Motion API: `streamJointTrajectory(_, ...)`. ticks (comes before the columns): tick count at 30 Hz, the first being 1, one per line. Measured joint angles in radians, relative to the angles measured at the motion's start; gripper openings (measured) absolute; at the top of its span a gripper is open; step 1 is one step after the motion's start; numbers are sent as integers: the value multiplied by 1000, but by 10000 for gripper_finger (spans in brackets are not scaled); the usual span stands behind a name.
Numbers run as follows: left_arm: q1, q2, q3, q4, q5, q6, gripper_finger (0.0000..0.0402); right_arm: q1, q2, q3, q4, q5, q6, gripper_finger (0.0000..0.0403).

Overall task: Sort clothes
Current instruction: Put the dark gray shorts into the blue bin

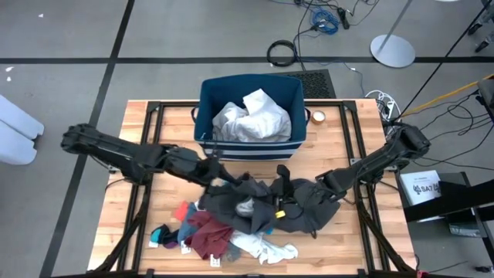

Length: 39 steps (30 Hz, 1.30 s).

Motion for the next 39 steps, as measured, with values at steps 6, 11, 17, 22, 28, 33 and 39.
streamJointTrajectory(6, -31, -149, -22, -120, -83, -8, 169, 22, -110, 0, -13, 3, -88, 25)
streamJointTrajectory(11, -51, -213, -77, -87, -93, 2, 169, 43, -185, 0, -10, -12, -246, 25)
streamJointTrajectory(17, -53, -239, -165, 34, -64, 34, 169, 45, -220, 0, -8, -177, -360, 25)
streamJointTrajectory(22, -53, -238, -178, 56, 5, 53, 169, 45, -221, 0, -8, -242, -350, 25)
streamJointTrajectory(28, -53, -237, -178, 193, 123, 71, 169, 44, -221, 0, -6, -280, -349, 25)
streamJointTrajectory(33, -53, -214, -178, 255, 40, 66, 169, 22, -216, 0, -7, -295, -326, 25)
streamJointTrajectory(39, -53, -149, -174, 256, 7, 143, 183, -3, -194, 0, -20, -348, -303, 25)
